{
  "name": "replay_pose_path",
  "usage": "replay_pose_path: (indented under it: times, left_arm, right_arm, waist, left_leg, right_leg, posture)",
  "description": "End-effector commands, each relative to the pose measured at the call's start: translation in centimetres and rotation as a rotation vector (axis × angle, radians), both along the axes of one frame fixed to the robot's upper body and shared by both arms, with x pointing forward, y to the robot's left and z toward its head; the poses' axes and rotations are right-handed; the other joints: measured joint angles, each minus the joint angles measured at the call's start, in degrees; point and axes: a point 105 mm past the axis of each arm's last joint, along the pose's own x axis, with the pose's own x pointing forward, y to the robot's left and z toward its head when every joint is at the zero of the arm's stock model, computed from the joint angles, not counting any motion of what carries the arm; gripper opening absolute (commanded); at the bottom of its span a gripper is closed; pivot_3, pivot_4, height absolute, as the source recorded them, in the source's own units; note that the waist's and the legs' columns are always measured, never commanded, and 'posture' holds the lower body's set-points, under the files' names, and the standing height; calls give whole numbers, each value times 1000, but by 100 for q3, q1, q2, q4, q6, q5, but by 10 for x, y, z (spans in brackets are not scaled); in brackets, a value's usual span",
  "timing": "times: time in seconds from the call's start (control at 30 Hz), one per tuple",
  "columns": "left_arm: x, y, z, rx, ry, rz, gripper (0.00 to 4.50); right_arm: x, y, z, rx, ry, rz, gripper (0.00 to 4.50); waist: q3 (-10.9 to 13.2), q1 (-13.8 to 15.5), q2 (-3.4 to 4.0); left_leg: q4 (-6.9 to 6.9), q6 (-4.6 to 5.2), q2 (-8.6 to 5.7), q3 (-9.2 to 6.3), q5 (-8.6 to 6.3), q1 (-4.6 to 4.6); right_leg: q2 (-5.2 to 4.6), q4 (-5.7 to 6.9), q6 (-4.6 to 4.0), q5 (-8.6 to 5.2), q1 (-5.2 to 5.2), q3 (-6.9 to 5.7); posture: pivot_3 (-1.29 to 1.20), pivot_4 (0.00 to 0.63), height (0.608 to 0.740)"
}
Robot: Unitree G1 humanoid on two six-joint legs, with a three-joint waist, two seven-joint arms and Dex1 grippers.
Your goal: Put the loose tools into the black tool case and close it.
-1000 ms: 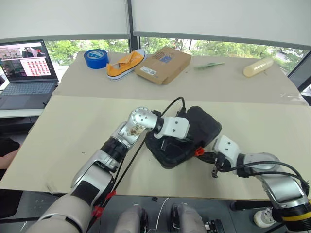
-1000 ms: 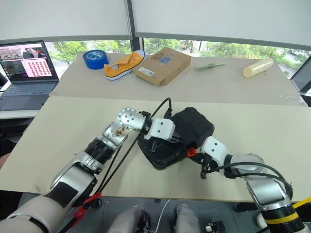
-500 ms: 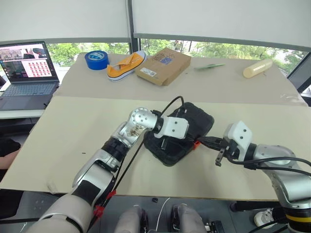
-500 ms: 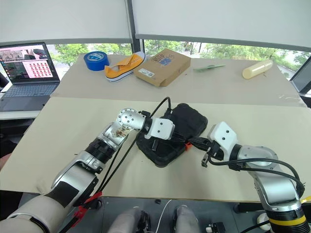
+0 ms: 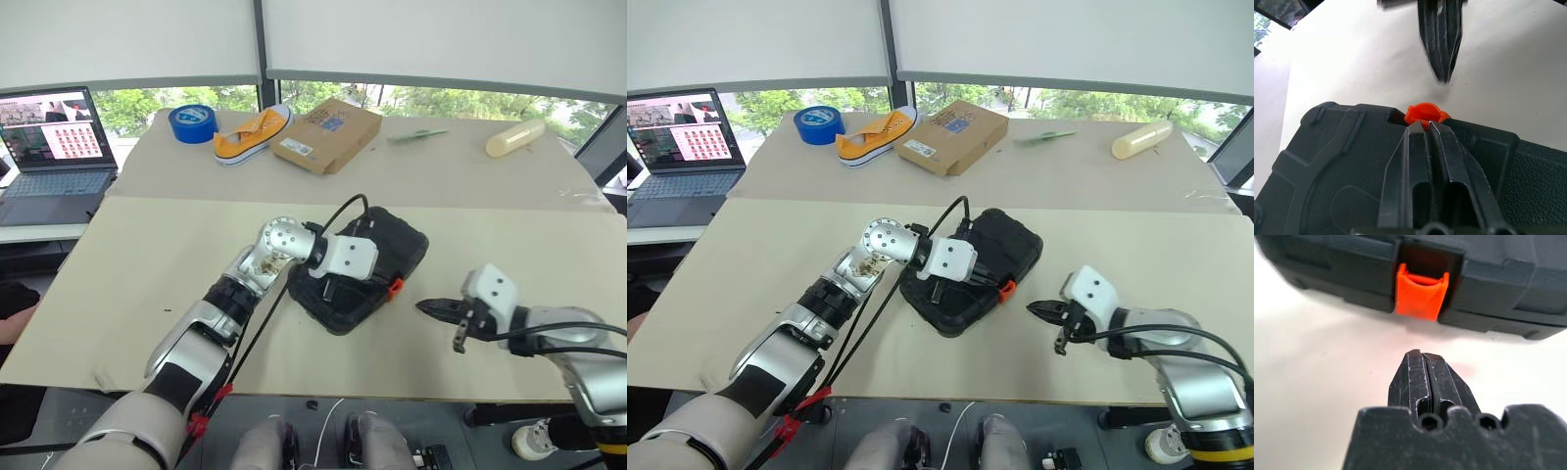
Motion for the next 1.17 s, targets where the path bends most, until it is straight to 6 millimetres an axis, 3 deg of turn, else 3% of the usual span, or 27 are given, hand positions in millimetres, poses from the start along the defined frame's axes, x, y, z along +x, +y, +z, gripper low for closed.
replay_pose_path:
  times: [0.03,0.2,0.37,0.4,0.5,0.6,0.77,0.83,0.97,1.17]
  left_arm:
    - [4,13,-30,103,47,48,241]
    - [6,15,-31,103,50,63,241]
    - [12,26,-29,84,67,120,241]
    - [14,31,-26,71,73,141,211]
    - [21,57,-7,-3,143,234,885]
    - [19,91,10,-51,215,314,1995]
    - [-21,168,44,-107,433,414,3797]
    - [-38,190,53,-108,519,455,4446]
    - [-65,223,68,-162,571,568,4446]
    - [-77,228,59,-184,565,640,4446]
  right_arm:
    - [16,18,30,57,-125,22,0]
    - [17,25,45,102,-130,42,0]
    - [5,7,40,85,-84,21,0]
    - [3,2,42,84,-82,11,287]
    - [-9,-14,54,112,-39,19,1063]
    - [-21,-26,68,141,-6,51,2109]
    - [-40,-53,90,178,79,91,3828]
    - [-41,-62,95,188,105,78,4459]
    - [-47,-75,98,204,164,107,4459]
    - [-45,-71,95,214,209,134,4459]
  waist:
    - [-1,9,2]
    - [-5,-28,8]
    - [-8,26,12]
    - [-8,23,12]
    - [-11,-51,19]
    - [-9,-134,16]
    - [1,-120,20]
    - [12,-110,16]
    - [27,-7,10]
    - [33,82,18]
  left_leg:
    - [0,0,-1,-1,0,-2]
    - [-1,-3,5,3,1,0]
    - [-2,-1,3,-4,0,-5]
    - [-2,0,2,-3,-1,-5]
    - [-2,2,2,5,-2,-5]
    - [-16,-8,21,7,3,-4]
    - [-74,-52,35,7,26,17]
    - [-73,-55,38,7,26,4]
    - [-66,-48,31,-1,20,-10]
    - [-70,-45,11,-8,13,-12]
  right_leg:
    - [0,0,-1,1,-1,-1]
    - [1,1,-15,9,-1,-1]
    - [0,-3,-15,9,0,-4]
    - [-2,-5,-15,9,1,-3]
    - [-4,-6,-15,11,-4,0]
    - [11,-4,-16,10,-14,-1]
    - [40,-11,-29,7,-18,5]
    - [46,-15,-33,5,-26,3]
    - [34,-35,-19,-4,-26,5]
    - [8,-48,2,-16,-20,-1]
  posture:
    - [0,150,731]
    - [0,150,731]
    - [0,150,731]
    - [0,150,731]
    - [0,150,731]
    - [0,150,731]
    - [0,150,731]
    - [0,150,731]
    - [0,150,731]
    - [0,150,731]
